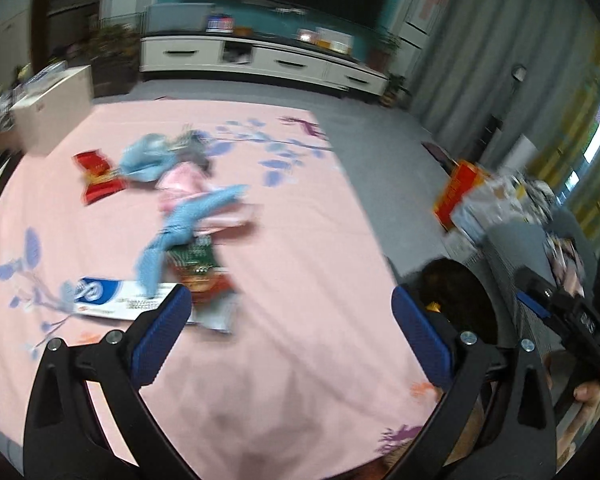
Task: Collect trash
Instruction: 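Return the left tool to the table and grasp the blue cloth with green packet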
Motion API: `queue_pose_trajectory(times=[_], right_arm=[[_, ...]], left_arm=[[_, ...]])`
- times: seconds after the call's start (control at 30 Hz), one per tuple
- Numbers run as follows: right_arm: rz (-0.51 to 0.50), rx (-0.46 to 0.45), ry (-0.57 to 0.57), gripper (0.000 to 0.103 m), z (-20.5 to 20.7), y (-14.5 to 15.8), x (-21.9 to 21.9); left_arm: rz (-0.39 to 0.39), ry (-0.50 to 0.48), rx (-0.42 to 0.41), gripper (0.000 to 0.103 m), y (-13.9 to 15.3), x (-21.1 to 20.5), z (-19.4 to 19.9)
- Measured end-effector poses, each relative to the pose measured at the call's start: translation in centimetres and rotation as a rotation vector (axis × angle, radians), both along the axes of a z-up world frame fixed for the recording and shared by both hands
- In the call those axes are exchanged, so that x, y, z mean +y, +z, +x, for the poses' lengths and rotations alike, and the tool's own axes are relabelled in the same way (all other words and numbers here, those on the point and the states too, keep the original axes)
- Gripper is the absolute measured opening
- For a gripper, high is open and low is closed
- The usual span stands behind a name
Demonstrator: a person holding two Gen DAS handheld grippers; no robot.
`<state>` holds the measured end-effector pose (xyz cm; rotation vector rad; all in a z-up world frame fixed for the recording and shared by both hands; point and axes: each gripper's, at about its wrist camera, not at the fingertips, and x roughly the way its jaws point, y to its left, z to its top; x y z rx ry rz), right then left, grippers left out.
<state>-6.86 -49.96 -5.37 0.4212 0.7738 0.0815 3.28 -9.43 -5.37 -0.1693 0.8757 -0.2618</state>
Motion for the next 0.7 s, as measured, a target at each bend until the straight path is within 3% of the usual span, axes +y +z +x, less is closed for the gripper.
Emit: queue_pose_trajectory(times=[0.23,0.57,0.67,0.7], right_arm=[[0.010,0.031,0.054,0.099,1.0,-1.4,2.3],[-0.041,0.110,0.120,0.099,3.9,-3.7,5.6],[-0.051,0.120,0.131,0.098,4.9,-4.2,6.2],[-0.055,0.118,0.137,0.095,5.2,-4.2,6.5]], left_arm=[[-0.029,0.170,0.072,0.100,-3.2,7.0,3.0],[-0.057,0.138,0.144,0.099,-8.3,9.0,9.4],[-0.092,0.090,0.167,0.086,-9.4,8.5,11.4],[-0.097,0.085,0.189,0.074,-9.9,8.4,11.8]])
